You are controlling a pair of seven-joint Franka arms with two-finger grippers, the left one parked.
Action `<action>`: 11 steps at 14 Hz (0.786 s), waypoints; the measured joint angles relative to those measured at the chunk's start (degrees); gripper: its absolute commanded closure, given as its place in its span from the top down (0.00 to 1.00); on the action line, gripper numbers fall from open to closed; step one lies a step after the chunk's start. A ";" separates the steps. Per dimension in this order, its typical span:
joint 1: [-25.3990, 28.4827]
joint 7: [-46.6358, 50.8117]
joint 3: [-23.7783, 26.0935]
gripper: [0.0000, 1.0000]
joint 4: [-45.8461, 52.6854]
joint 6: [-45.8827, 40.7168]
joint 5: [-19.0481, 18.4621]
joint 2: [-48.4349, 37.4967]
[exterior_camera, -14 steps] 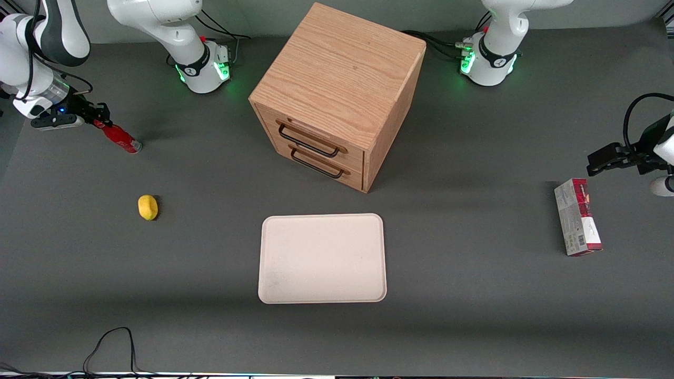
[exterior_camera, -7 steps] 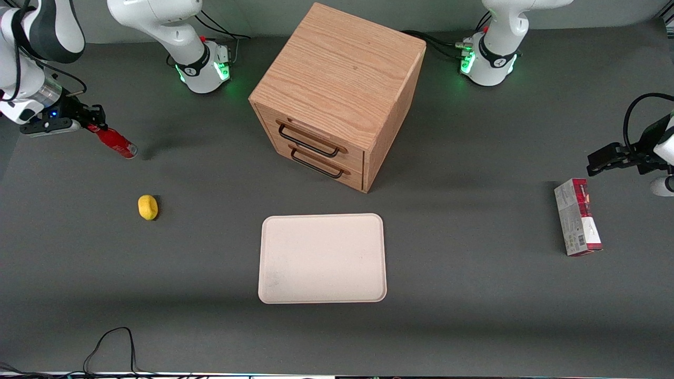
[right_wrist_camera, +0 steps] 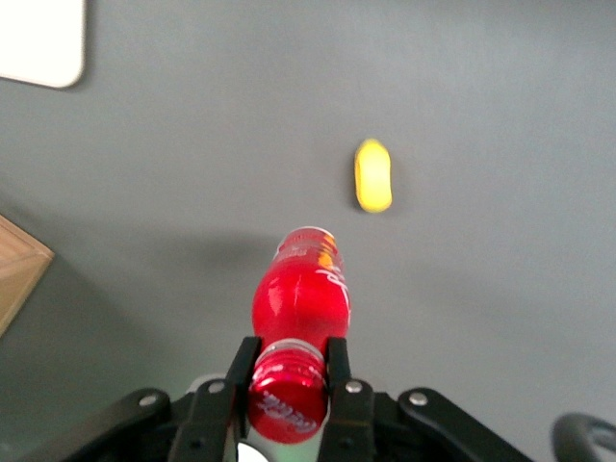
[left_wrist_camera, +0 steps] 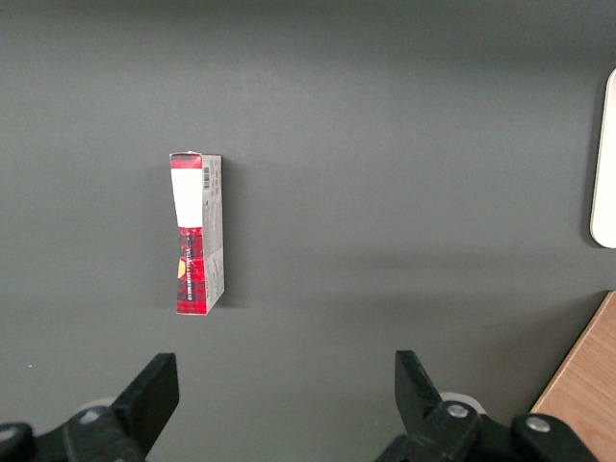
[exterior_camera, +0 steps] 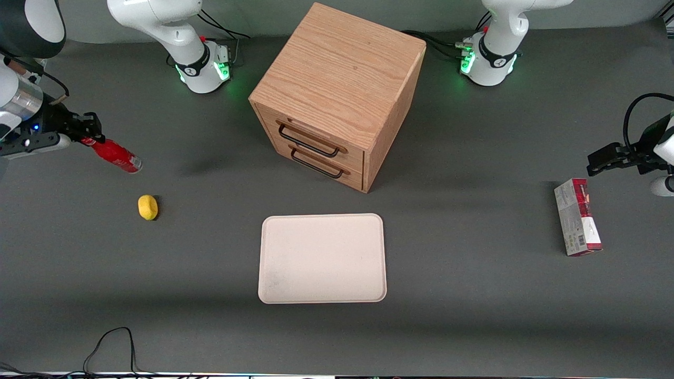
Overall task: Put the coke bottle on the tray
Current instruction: 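Lift the bottle with the right gripper and carry it toward the tray, then lower the held bottle onto the tray's corner with the right gripper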
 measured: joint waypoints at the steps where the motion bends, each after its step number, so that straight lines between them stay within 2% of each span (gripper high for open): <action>1: 0.04 1.61 2.35 0.13 5.60 -1.88 0.24 3.34; 7: 0.20 6.88 14.79 0.15 35.37 -10.36 1.50 22.04; 11: 0.32 9.01 22.04 0.15 47.97 -9.55 1.53 35.48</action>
